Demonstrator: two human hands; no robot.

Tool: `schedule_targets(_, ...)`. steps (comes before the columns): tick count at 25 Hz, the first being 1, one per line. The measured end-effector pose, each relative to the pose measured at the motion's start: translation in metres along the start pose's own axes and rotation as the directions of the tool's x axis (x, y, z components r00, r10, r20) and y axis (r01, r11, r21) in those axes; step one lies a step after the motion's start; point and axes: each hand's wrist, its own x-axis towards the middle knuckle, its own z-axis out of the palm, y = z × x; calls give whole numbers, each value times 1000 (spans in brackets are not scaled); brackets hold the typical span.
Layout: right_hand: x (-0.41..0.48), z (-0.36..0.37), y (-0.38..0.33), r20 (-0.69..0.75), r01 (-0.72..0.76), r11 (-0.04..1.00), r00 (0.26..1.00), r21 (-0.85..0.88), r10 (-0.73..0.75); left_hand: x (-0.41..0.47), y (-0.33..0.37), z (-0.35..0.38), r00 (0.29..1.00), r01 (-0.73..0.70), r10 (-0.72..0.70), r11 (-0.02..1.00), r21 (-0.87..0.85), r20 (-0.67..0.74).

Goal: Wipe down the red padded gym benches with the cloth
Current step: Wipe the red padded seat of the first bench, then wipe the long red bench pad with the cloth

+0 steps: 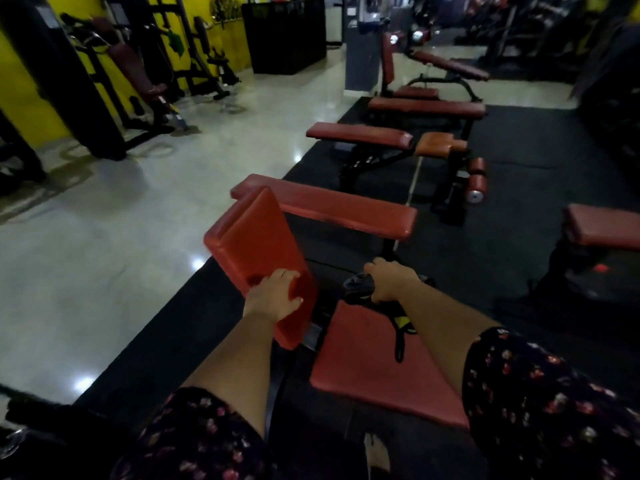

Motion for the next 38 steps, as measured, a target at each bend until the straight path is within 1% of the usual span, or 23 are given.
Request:
schedule_targets(4,-49,7,42,-62,-136,990,988,35,138,13,69,12,983,-182,181,982,45,26)
schedule_targets(7,-85,11,71,-69,-214,976,974,30,216,22,119,22,954,-296,289,950,99,80)
schedule_targets(9,-112,18,98,-50,-282,958,957,43,284,28,158,27,922,-383,373,918,105,104)
schedule_targets(12,-154,33,141,-19,-397,905,915,154,404,29,222,34,856,-516,501,845,140,130)
schedule_targets(17,-213,55,195,-6,-535,813,835,230,551,29,315,53,750,-661,635,733,163,183)
schedule_targets(21,-259,76,253,37,-656,684,730,320,682,27,380,79,687,-726,687,662,186,239)
schedule_targets(23,-279,91,281,68,-691,643,697,332,714,25,410,95,671,-741,695,643,194,260)
schedule_targets(25,-296,104,306,93,-708,617,679,343,728,21,441,111,648,-760,708,619,195,280)
schedule_targets(28,-320,121,347,123,-719,594,668,362,734,9,496,134,596,-802,739,567,188,313)
schedule_targets(34,-384,146,415,120,-744,562,635,361,763,-16,594,168,485,-874,787,429,227,381)
schedule_targets(36,-413,154,435,113,-764,545,610,346,784,-28,628,179,438,-898,802,370,238,405)
schedule_targets(38,-444,162,450,102,-793,505,565,341,818,-43,662,190,383,-922,821,312,230,424)
